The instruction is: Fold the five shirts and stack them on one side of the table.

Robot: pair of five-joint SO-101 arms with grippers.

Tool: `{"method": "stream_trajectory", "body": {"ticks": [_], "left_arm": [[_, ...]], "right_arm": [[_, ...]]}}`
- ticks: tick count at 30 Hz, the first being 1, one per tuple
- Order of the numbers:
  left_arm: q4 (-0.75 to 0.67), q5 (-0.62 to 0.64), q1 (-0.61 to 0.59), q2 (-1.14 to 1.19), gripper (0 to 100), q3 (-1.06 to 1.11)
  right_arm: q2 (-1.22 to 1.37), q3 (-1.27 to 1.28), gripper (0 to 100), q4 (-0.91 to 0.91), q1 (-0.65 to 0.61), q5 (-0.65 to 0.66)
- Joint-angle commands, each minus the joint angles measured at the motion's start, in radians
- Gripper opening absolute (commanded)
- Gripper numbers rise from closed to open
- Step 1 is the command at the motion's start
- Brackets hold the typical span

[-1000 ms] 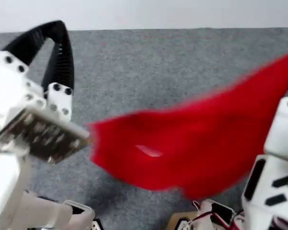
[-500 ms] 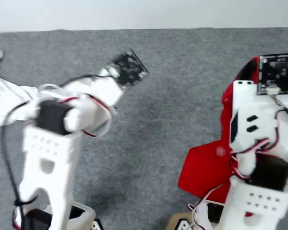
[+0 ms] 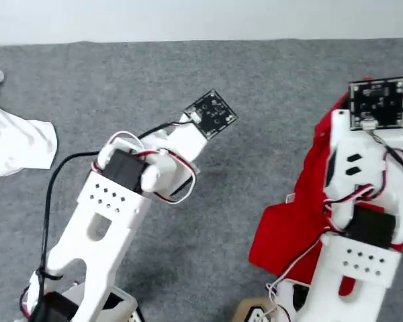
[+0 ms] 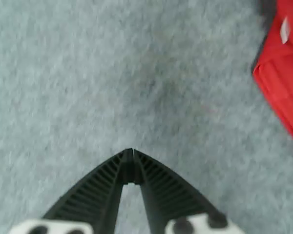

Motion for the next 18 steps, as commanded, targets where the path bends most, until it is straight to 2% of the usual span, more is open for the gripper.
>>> {"method": "stream_trajectory", "body": {"ticks": [1, 6, 13, 18], "left_arm": [[-0.110, 0.017, 0.071, -0.014, 0, 0.035], [-0.175, 0.018, 0.104, 0.106, 0, 0.041], [-0.180, 0.021, 0.133, 0.279, 0, -0.087], [-0.183, 0.021, 0.229, 0.405, 0, -0.176]], "right_arm": [[0.004, 0.048, 0.9, -0.084, 0.065, 0.038], [0.001, 0.152, 0.9, -0.094, 0.176, 0.051], [-0.002, 0.215, 0.9, -0.094, 0.367, 0.051], [-0.004, 0.241, 0.9, -0.094, 0.458, 0.048]]}}
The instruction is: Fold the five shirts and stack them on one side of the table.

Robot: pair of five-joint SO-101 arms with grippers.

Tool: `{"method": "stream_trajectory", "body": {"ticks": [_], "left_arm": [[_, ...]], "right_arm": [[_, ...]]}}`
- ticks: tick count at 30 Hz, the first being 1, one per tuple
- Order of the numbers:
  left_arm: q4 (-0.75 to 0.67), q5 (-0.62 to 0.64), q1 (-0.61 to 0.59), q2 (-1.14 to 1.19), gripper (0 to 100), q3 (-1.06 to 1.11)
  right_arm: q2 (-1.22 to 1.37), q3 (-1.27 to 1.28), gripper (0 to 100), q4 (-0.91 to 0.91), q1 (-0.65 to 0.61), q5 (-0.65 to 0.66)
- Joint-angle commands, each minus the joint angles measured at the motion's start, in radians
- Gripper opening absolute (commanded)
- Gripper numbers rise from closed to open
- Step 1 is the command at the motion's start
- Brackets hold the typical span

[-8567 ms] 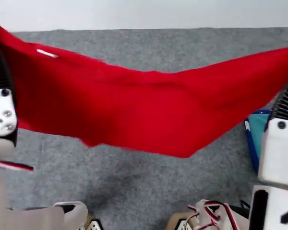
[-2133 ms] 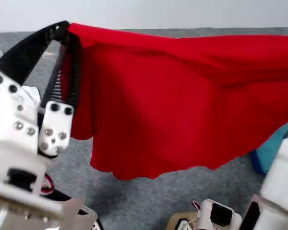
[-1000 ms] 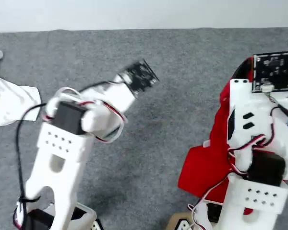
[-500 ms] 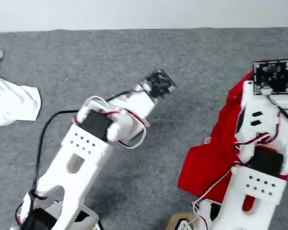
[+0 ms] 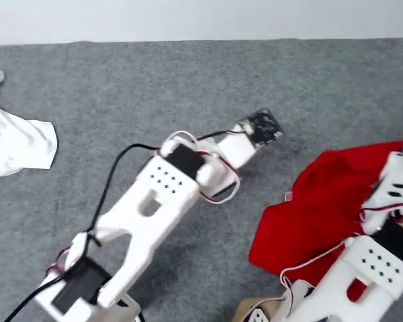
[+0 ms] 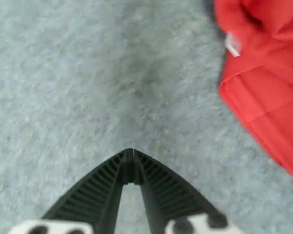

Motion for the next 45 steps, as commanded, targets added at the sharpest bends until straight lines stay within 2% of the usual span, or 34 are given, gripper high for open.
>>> {"method": "stream_trajectory", "body": {"ticks": [1, 6, 11, 17, 24, 33, 36, 41, 45], "left_arm": [[-0.020, 0.011, 0.068, 0.074, 0, -0.094], [-0.012, 0.011, 0.129, 0.232, 1, -0.214], [-0.009, 0.011, 0.149, 0.347, 11, -0.344], [0.107, 0.011, 0.118, 0.370, 13, -0.501], [0.353, 0.011, -0.098, 0.321, 12, -0.748], [0.539, 0.009, -0.476, 0.164, 12, -1.007], [0.569, 0.009, -0.566, 0.107, 12, -1.017], [0.569, 0.009, -0.671, -0.029, 12, -0.932], [0.569, 0.009, -0.727, -0.155, 12, -0.848]], "right_arm": [[-0.005, -0.002, 0.9, -0.021, 0.065, 0.008], [-0.005, -0.002, 0.9, -0.021, 0.113, 0.009], [-0.062, -0.009, 0.9, -0.013, 0.107, 0.009], [-0.251, -0.003, 0.9, -0.008, -0.087, 0.011], [-0.449, -0.009, 0.9, 0.035, -0.407, 0.012], [-0.541, -0.074, 0.9, -0.097, -0.760, 0.012], [-0.541, -0.094, 0.9, -0.174, -0.846, 0.038], [-0.542, -0.095, 0.9, -0.311, -0.955, 0.199], [-0.516, -0.097, 0.9, -0.390, -0.972, 0.181]]}}
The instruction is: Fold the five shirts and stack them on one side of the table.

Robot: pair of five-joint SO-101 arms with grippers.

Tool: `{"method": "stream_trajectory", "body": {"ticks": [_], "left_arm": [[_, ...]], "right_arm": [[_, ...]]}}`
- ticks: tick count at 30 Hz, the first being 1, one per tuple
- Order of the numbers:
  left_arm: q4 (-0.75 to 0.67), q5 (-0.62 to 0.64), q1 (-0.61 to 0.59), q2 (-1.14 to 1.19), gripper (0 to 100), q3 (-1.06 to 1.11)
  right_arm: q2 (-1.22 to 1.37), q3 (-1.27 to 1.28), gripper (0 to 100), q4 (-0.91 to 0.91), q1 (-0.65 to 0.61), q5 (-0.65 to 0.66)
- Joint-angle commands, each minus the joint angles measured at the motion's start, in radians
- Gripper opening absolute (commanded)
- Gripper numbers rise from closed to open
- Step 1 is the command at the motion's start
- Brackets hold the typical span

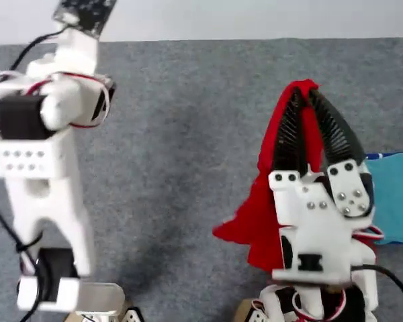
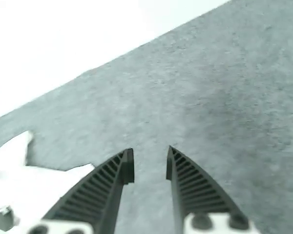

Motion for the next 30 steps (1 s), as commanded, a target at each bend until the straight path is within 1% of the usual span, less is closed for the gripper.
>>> {"method": "stream_trajectory", "body": {"ticks": [1, 8, 14, 19, 22, 24, 26, 30], "left_arm": [[0.025, 0.009, -0.052, -0.146, 12, 0.059], [0.025, 0.005, -0.138, -0.356, 12, 0.232], [0.025, 0.003, -0.249, -0.482, 12, 0.328], [0.025, 0.003, -0.305, -0.559, 12, 0.429], [0.023, 0.003, -0.304, -0.605, 12, 0.486], [0.023, 0.003, -0.302, -0.629, 12, 0.519], [0.023, 0.003, -0.302, -0.647, 12, 0.556], [0.023, 0.003, -0.302, -0.667, 12, 0.601]], "right_arm": [[0.045, -0.075, 0.9, -0.059, -0.019, -0.020], [0.249, -0.224, 0.9, -0.059, -0.016, -0.173], [0.532, -0.439, 0.9, -0.048, -0.018, -0.259], [0.854, -0.712, 0.9, -0.054, -0.025, -0.371], [1.059, -0.964, 0.9, -0.048, -0.036, -0.451], [1.179, -1.145, 0.9, -0.048, -0.082, -0.468], [1.277, -1.320, 0.9, -0.030, -0.143, -0.448], [1.432, -1.625, 0.9, 0.105, -0.323, -0.339]]}}
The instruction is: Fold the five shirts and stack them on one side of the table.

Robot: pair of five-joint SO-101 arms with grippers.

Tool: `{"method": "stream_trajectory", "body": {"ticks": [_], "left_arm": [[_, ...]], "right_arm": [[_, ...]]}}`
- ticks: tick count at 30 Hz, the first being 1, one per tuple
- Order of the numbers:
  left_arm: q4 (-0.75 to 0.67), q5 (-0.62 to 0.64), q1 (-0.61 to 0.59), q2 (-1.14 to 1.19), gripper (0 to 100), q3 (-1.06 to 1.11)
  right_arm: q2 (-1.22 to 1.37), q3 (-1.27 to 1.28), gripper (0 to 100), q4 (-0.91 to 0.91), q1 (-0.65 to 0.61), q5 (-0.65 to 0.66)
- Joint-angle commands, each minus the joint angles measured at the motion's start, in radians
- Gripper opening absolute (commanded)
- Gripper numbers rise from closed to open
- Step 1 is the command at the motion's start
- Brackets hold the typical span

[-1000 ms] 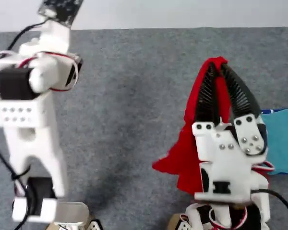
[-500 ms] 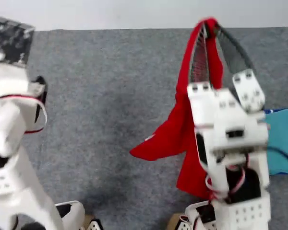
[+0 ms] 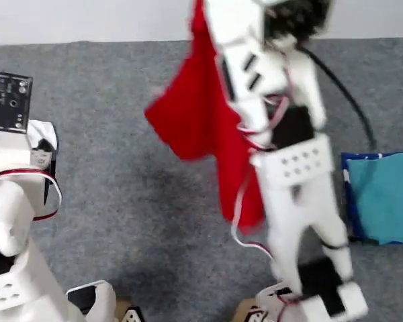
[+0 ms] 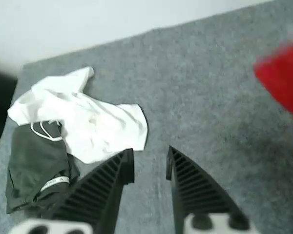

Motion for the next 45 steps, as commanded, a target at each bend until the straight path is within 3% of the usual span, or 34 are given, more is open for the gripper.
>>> {"method": "stream_trajectory", "body": {"ticks": [1, 5, 9, 13, 20, 28, 37, 45], "left_arm": [[0.023, 0.003, -0.006, -0.023, 12, 0.013], [0.005, 0.003, -0.006, -0.021, 12, 0.016], [-0.031, 0.003, -0.006, -0.017, 12, 0.019], [-0.077, 0.003, -0.005, -0.023, 12, 0.074], [-0.091, 0.003, -0.005, -0.020, 12, 0.105], [-0.169, 0.003, 0.009, -0.015, 12, 0.189], [-0.282, 0.012, 0.348, 0.080, 12, 0.415], [-0.356, 0.064, 0.559, 0.522, 12, 0.255]], "right_arm": [[0.097, -0.341, 0.9, 0.101, -0.165, 0.097], [0.202, -0.512, 0.9, 0.176, -0.285, 0.235], [0.259, -0.566, 0.9, 0.220, -0.285, 0.281], [0.288, -0.562, 0.9, 0.306, -0.193, 0.275], [0.372, -0.548, 0.9, 0.604, -0.004, 0.112], [0.516, -0.548, 0.9, 0.872, 0.124, 0.086], [0.654, -0.548, 0.9, 0.891, 0.234, 0.084], [0.720, -0.551, 0.9, 0.891, 0.311, 0.084]]}}
